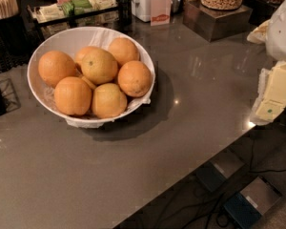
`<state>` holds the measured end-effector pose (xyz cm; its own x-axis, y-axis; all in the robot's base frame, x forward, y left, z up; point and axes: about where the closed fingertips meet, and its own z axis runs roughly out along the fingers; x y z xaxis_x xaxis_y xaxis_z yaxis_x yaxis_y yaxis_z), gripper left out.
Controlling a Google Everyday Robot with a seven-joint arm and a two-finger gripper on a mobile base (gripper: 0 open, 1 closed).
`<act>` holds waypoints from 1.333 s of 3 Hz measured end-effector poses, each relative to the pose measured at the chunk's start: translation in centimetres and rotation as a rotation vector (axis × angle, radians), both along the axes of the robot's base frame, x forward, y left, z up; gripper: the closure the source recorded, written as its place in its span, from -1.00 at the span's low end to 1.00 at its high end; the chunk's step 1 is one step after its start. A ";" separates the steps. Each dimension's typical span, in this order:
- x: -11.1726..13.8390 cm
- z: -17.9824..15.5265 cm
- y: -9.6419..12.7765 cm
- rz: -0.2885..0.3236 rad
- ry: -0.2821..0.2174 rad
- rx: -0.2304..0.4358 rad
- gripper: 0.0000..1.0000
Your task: Pick orange from white bowl
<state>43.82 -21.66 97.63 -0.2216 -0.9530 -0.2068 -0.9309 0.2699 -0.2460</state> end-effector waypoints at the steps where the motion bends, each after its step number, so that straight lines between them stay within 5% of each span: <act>1: 0.0 0.1 0.1 -0.003 -0.007 0.001 -1.00; 2: 0.1 -1.2 2.7 -0.001 -0.011 0.042 -1.00; 4: 1.7 -0.5 12.5 0.138 -0.073 0.102 -1.00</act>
Offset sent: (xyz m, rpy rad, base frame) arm 0.0027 0.0647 -0.0364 0.1072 0.0046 -0.0010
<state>45.48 -9.16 97.13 -0.0711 -0.9464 -0.3150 -0.9414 0.1680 -0.2924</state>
